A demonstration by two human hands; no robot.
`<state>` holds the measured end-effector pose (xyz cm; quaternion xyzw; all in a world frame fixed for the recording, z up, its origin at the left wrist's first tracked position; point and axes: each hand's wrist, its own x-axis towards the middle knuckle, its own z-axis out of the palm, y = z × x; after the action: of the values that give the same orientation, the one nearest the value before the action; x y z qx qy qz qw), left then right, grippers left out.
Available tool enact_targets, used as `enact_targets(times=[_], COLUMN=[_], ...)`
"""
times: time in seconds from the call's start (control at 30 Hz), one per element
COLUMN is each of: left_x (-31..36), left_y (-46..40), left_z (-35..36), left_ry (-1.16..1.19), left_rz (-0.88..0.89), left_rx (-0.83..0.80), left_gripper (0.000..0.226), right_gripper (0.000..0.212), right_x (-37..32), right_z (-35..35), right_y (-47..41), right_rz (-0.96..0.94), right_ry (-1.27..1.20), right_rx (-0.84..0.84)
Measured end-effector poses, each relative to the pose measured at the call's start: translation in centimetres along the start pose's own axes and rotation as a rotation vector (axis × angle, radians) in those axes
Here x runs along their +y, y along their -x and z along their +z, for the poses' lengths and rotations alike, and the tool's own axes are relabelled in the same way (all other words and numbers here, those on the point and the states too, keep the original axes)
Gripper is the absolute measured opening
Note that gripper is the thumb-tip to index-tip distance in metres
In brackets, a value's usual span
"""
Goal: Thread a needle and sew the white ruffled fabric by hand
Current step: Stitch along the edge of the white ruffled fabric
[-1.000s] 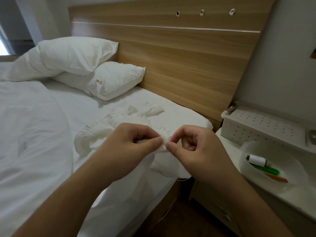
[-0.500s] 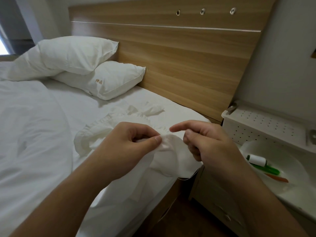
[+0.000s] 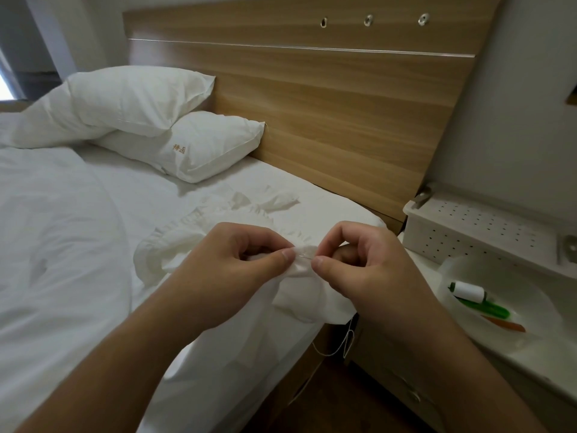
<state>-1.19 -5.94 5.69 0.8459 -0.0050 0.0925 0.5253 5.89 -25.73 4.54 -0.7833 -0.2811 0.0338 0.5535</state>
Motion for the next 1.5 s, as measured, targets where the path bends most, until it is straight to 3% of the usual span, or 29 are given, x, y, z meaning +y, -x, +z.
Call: enact_targets(times=[0.93, 1.13, 1.5], left_x=[-0.3, -0.5, -1.0], left_y=[0.0, -0.1, -0.4], left_z=[0.0, 0.0, 0.1], left_ry=[-0.003, -0.017, -0.159], left_rz=[0.036, 0.067, 0.141], left_rx=[-0.001, -0.011, 0.012], left_gripper=[0.016, 0.016, 0.016], right_gripper=[0.006, 0.037, 0.008], right_x=[0.5, 0.3, 0.6], right_z=[0.3, 0.1, 0.2], right_y=[0.0, 0.0, -0.2], right_rz=[-0.035, -0.009, 0.03], right_ry=[0.055, 0.041, 0.029], right_rx=[0.002, -0.104, -0.129])
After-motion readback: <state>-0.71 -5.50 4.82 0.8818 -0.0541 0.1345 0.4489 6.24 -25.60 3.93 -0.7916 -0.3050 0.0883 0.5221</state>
